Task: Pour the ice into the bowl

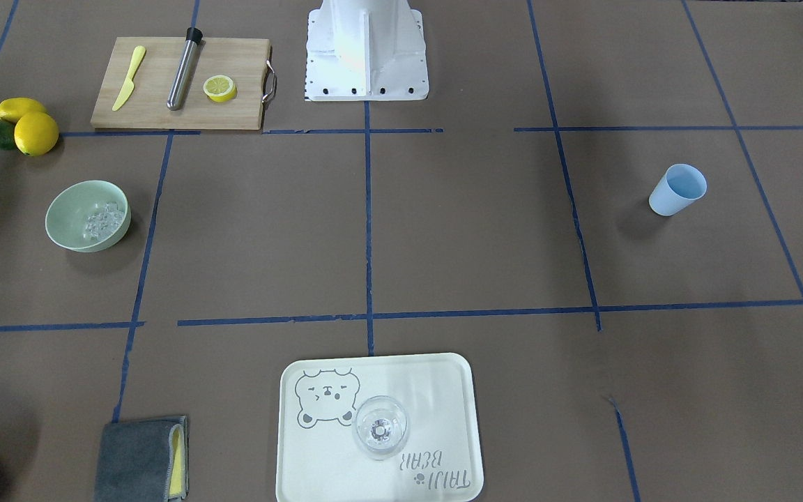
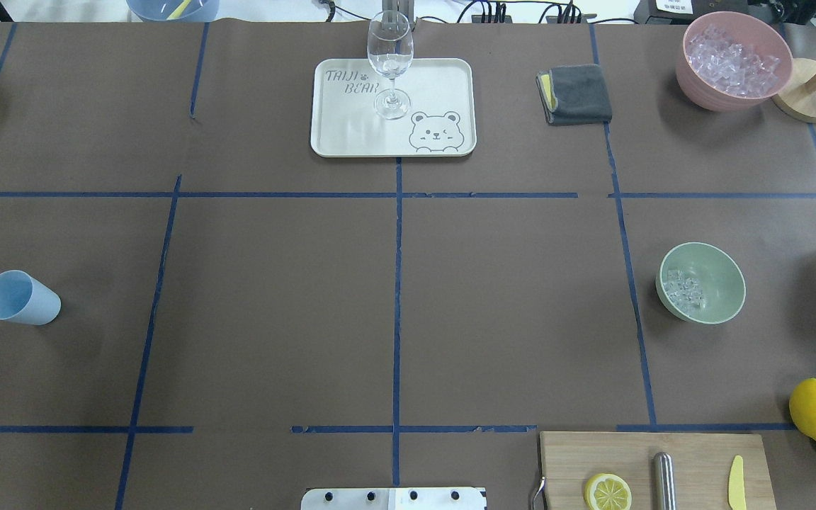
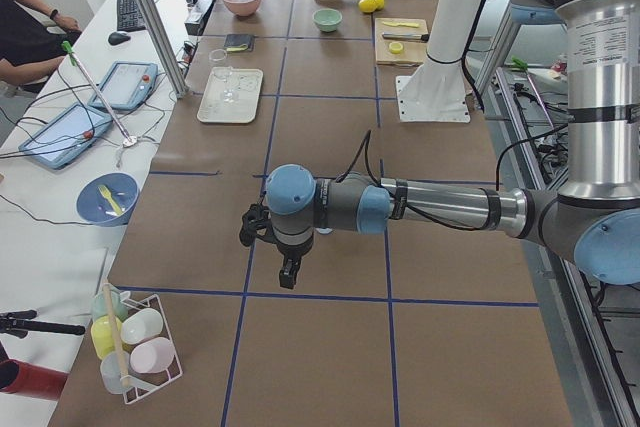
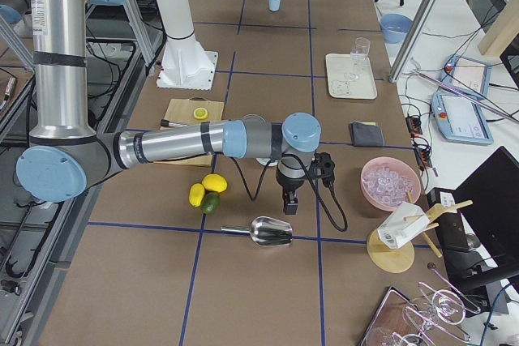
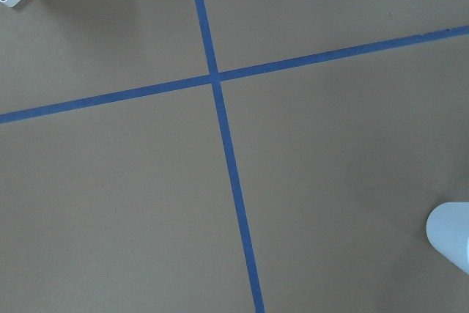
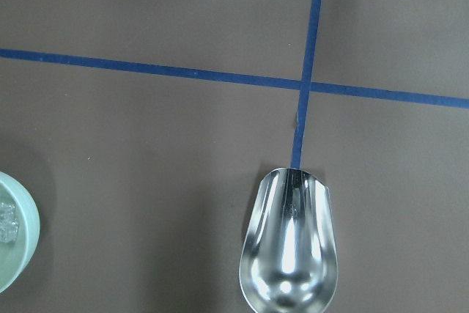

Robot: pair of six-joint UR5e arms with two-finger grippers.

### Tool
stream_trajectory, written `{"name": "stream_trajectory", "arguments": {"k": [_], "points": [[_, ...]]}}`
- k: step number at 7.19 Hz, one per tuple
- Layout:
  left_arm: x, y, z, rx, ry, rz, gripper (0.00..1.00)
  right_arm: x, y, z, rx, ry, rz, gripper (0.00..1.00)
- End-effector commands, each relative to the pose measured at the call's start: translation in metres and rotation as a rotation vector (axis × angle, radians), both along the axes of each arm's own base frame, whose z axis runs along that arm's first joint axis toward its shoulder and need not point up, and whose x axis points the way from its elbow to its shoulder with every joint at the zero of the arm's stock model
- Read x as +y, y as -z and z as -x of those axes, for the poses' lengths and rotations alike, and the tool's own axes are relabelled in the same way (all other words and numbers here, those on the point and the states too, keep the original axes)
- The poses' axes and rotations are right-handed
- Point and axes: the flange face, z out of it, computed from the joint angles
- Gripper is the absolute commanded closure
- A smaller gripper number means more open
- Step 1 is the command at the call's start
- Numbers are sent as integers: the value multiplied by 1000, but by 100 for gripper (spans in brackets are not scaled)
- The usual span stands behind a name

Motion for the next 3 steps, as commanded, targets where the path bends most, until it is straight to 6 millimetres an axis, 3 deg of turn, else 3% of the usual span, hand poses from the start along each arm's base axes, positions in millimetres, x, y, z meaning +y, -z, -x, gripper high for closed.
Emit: {"name": "stream_trajectory", "arguments": {"k": [1, 3], "points": [[0, 1, -1, 6, 5, 4, 0, 3, -5, 0, 1, 0, 11, 0], [-16, 11, -1, -3, 3, -23, 0, 5, -7, 0, 1, 0, 16, 0]]}}
